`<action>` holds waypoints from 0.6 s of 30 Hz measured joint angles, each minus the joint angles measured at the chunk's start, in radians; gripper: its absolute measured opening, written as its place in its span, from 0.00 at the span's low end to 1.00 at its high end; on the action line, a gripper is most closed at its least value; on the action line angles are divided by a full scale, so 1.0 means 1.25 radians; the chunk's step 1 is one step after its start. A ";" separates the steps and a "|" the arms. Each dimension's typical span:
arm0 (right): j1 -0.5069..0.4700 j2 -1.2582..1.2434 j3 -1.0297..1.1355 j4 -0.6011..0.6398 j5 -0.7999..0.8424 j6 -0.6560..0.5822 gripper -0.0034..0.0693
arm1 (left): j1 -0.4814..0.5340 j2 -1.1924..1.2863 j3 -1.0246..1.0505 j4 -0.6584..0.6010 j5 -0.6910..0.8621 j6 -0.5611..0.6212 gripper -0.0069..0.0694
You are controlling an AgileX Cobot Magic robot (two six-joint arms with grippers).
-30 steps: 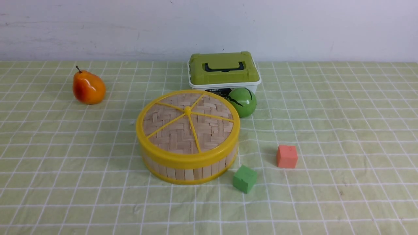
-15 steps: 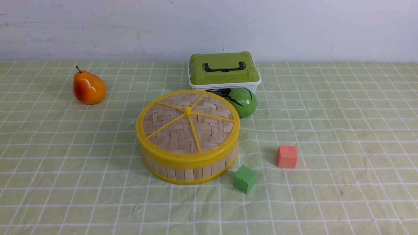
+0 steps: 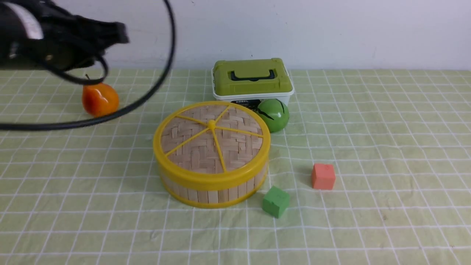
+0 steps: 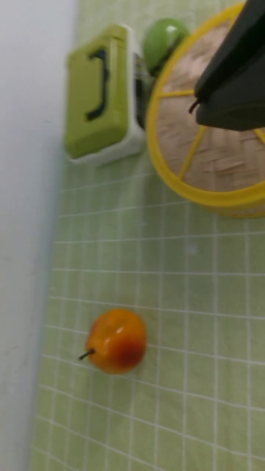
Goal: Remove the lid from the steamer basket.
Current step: Use the left arm to lift the lid of the steamer
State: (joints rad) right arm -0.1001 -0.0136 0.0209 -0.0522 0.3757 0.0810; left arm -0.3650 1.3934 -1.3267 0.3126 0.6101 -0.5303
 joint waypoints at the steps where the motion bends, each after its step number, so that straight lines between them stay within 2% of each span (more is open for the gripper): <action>1: 0.000 0.000 0.000 0.000 0.000 0.000 0.38 | -0.014 0.042 -0.036 -0.013 0.043 0.030 0.07; 2: 0.000 0.000 0.000 0.000 0.000 0.000 0.38 | -0.017 0.042 -0.045 -0.017 0.053 0.038 0.07; 5: 0.000 0.000 0.000 0.000 0.000 0.000 0.38 | -0.050 0.192 -0.198 -0.125 0.210 0.178 0.07; 8: 0.000 0.000 0.000 0.000 0.000 0.000 0.38 | -0.053 0.303 -0.315 -0.198 0.296 0.246 0.07; 14: 0.000 0.000 0.000 0.000 0.000 0.000 0.38 | -0.053 0.414 -0.455 -0.250 0.343 0.275 0.07; 18: 0.000 0.000 0.000 0.000 0.000 0.000 0.38 | -0.053 0.438 -0.473 -0.274 0.341 0.285 0.07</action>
State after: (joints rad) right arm -0.1001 -0.0136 0.0209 -0.0522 0.3757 0.0810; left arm -0.4307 1.9404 -1.9175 -0.0303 1.0370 -0.1746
